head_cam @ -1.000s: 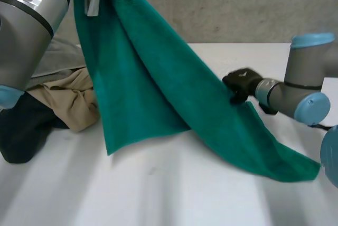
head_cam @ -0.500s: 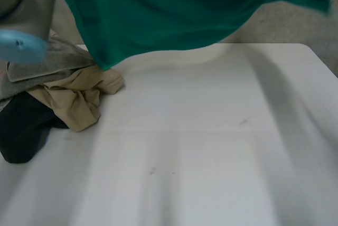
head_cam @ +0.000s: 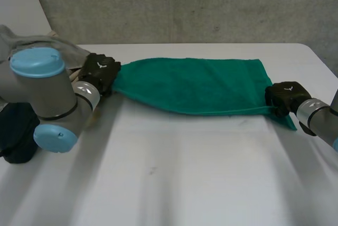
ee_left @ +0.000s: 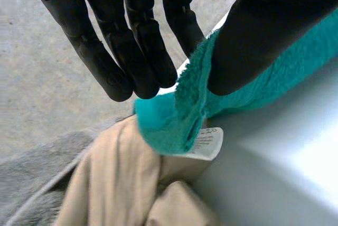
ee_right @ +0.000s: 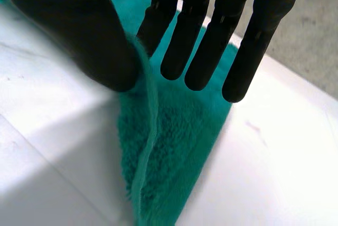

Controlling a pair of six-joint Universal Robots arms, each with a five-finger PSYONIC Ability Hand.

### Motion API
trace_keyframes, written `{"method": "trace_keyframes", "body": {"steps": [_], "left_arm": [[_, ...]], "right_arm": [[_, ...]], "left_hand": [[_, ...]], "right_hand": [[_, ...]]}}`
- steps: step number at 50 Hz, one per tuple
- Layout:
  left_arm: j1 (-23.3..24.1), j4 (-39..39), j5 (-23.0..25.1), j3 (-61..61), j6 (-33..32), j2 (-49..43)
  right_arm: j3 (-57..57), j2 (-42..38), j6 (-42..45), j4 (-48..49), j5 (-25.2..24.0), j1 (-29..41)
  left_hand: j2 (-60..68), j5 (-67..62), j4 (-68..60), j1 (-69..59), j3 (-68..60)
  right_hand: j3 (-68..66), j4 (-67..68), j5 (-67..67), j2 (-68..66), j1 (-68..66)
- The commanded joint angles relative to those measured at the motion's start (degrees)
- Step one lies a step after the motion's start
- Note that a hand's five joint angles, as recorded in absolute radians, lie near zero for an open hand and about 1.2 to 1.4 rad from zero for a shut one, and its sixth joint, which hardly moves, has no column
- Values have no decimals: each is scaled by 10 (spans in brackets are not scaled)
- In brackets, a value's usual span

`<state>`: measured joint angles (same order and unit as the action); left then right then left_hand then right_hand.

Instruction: Fold the laundry.

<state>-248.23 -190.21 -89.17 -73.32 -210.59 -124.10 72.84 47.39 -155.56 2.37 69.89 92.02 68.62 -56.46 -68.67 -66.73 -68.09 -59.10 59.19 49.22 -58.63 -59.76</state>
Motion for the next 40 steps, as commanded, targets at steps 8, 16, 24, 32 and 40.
{"method": "trace_keyframes", "body": {"steps": [8, 16, 24, 32, 40], "left_arm": [[-20, 5, 1, 5, 13, 14], [-18, 62, 1, -10, 23, 37], [-11, 214, 13, -66, 8, 79], [9, 404, 30, -100, -75, 84], [20, 338, -9, 0, -70, 12]], "right_arm": [[-75, -36, -31, -127, 24, -12], [-53, 18, 28, -199, 2, -30], [26, 112, 341, -432, 28, -97], [57, 149, 462, -525, 95, -132], [22, 125, 393, -382, 41, -105]], "left_hand": [[114, -135, -113, -133, -119], [114, -135, -113, -133, -119], [114, -135, -113, -133, -119], [114, -135, -113, -133, -119], [114, -135, -113, -133, -119]], "right_hand": [[118, -119, -119, 113, 124], [-209, 208, 208, -214, -202], [-209, 208, 208, -214, -202], [-209, 208, 208, -214, -202], [-209, 208, 208, -214, -202]]}}
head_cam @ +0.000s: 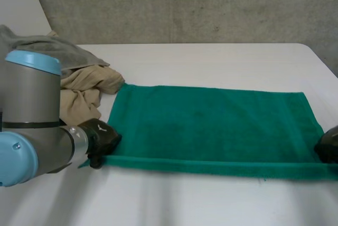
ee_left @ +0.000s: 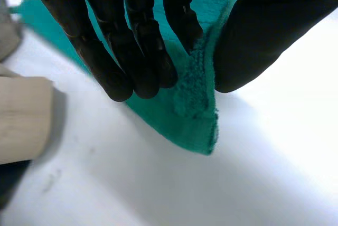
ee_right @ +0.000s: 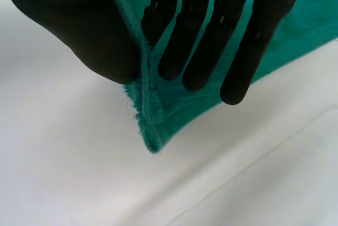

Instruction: Fold the laundry.

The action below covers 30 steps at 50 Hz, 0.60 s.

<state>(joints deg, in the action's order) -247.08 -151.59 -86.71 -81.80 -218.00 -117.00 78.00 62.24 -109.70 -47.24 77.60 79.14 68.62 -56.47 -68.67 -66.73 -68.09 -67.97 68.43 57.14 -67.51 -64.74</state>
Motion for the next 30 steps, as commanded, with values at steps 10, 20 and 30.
{"method": "trace_keyframes", "body": {"steps": [10, 20, 30], "left_arm": [[42, -106, -72, 347, 53, -201], [60, -151, -109, 592, -22, -364], [62, -187, -117, 734, -102, -479]], "right_arm": [[-99, -115, -170, 343, -27, 74], [-187, -215, -213, 523, -13, 107], [-332, -318, -237, 531, 69, 128]], "left_hand": [[114, -135, -113, -133, -119], [114, -135, -113, -133, -119], [114, -135, -113, -133, -119]], "right_hand": [[-120, 116, 129, -125, -153], [-120, 116, 129, -125, -153], [580, -584, -571, 575, 547]]}}
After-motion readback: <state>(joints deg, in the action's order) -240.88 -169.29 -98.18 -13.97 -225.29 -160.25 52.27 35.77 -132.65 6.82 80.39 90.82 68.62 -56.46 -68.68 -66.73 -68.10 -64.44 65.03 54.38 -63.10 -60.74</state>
